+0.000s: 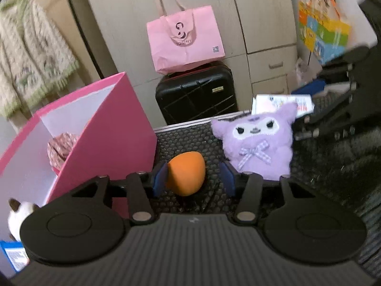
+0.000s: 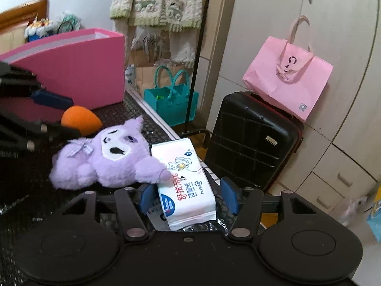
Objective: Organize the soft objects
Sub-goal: 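Close the left tool on the orange sponge while the right tool grasps the white wipes packet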
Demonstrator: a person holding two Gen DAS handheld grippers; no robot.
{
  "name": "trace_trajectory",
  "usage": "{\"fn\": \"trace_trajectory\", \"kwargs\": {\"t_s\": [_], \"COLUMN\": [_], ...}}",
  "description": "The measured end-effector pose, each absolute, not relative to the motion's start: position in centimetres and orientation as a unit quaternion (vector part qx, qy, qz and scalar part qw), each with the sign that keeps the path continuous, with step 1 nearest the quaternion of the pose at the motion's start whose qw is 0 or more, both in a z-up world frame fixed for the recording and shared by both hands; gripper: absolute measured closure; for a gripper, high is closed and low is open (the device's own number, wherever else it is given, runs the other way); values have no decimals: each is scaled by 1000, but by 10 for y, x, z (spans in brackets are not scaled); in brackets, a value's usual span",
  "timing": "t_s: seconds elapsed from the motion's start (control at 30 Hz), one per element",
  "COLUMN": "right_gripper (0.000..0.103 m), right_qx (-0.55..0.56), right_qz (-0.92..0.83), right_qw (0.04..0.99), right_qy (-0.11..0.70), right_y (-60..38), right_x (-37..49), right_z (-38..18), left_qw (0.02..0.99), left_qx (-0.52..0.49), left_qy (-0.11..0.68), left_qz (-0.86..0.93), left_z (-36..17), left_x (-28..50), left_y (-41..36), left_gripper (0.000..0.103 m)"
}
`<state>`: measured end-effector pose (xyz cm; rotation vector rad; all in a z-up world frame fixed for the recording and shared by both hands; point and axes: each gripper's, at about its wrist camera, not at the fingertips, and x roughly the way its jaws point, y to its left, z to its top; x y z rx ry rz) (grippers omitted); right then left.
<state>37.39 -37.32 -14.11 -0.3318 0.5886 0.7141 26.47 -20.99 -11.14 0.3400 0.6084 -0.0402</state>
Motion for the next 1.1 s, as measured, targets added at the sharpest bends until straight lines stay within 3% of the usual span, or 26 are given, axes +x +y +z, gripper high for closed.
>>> {"fn": "trace_trajectory", "kwargs": {"t_s": [0.03,0.13,0.53,0.67,1.1], "right_gripper": [49,52,56,57,57], "right_qx": [-153,-151,-102,-101,-47], "right_qz": [344,344,324,317,269], "right_qw": [882,885,901,902,917], "right_qy": [283,274,269,276,292], "right_y": [-373,-373,-392,-391,-399], "right_x": [374,367,355,350,315], "right_z": [-143,-143,-137,-137,-135], "left_qw": [939,939,933,932,947], "left_qx": [177,183,219,235,198], "left_qy": [296,290,285,274,252], "left_qz": [-16,-11,1,21,3], "left_z": [-114,-115,-120,-123,-102], "left_x": [264,262,266,266,246], "left_y": [-212,-213,-220,-221,-213], "left_gripper": [53,53,53,69,71]}}
